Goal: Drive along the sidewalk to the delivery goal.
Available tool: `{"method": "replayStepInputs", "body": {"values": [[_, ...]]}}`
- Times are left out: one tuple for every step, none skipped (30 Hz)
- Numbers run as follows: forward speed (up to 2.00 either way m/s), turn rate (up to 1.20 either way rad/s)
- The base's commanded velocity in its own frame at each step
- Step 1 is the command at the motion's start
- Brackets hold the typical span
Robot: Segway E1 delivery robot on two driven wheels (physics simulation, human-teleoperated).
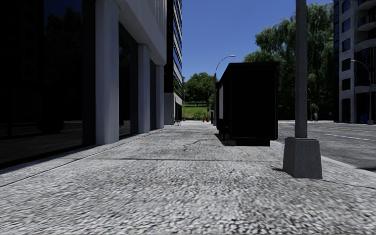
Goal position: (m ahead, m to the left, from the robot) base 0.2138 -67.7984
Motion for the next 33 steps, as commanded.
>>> {"method": "replayStepInputs", "body": {"values": [[2.0,0.0],[2.0,0.0],[2.0,0.0],[2.0,0.0],[2.0,0.0],[2.0,0.0],[2.0,0.0],[2.0,0.0],[2.0,0.0],[2.0,0.0],[2.0,0.0],[2.0,0.0],[2.0,0.0],[2.0,0.0],[2.0,0.0],[2.0,0.0],[2.0,0.0],[2.0,0.0],[2.0,0.0],[2.0,0.0],[2.0,0.0],[2.0,0.0],[2.0,0.0],[2.0,0.0],[2.0,0.0],[2.0,0.0],[2.0,0.0],[2.0,0.0],[2.0,0.0],[2.0,0.0],[2.0,0.0],[2.0,0.0],[2.0,0.0]]}}
